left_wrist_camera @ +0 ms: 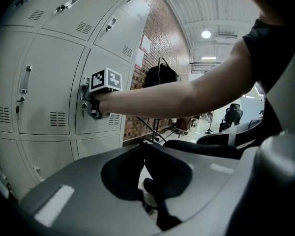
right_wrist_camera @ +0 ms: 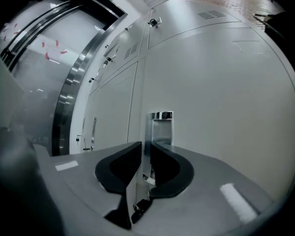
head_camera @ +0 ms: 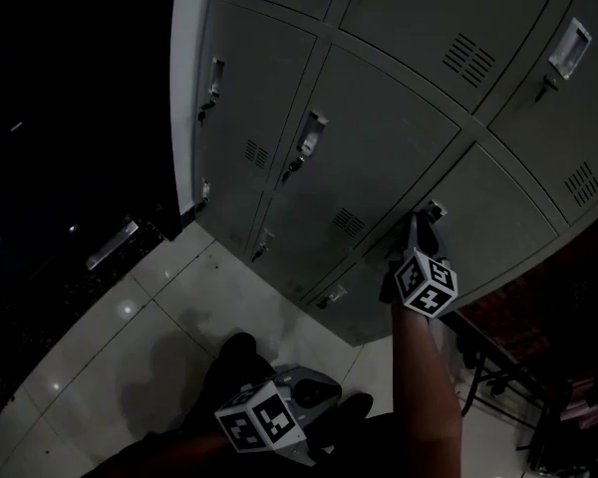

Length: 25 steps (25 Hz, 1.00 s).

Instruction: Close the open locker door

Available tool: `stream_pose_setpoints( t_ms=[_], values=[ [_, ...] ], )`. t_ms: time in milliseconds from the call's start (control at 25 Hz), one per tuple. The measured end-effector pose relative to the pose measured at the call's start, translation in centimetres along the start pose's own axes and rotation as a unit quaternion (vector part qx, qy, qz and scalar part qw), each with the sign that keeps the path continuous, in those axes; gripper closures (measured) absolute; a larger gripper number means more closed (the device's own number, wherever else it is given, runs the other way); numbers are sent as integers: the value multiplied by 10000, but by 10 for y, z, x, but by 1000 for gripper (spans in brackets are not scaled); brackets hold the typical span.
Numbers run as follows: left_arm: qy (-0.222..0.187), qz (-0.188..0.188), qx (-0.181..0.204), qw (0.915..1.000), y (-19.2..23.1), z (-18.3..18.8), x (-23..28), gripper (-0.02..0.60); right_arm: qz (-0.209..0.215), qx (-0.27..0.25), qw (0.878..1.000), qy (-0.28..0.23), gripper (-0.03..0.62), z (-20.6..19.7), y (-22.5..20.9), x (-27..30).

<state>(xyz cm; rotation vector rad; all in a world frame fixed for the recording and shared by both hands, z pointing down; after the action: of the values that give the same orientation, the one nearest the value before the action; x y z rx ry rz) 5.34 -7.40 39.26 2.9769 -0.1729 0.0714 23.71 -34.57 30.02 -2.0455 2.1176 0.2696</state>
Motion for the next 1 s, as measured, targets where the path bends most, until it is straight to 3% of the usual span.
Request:
stream_pose_setpoints(
  t_ms=[520,1000],
  values=[
    [-52,2,-19,10000,5,4,0,569,-380,-351,9978,418,520,-2,-1,-6],
    [-109,-55,-116,9999,14,2,-7,569,249,-294,9984,422,566,26,9,-90]
  ],
)
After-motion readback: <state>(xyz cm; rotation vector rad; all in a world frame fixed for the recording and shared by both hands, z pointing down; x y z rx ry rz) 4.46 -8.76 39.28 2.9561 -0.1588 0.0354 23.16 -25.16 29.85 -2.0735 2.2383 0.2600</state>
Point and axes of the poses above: the fingertips, and each gripper's own axes: x forward along the fingers, y to its left, z out of its top, the point moved 5 cm from there along -x, backward along the fingers, and after that the axes turned 14 degrees about -y, right-handed, at the moved point
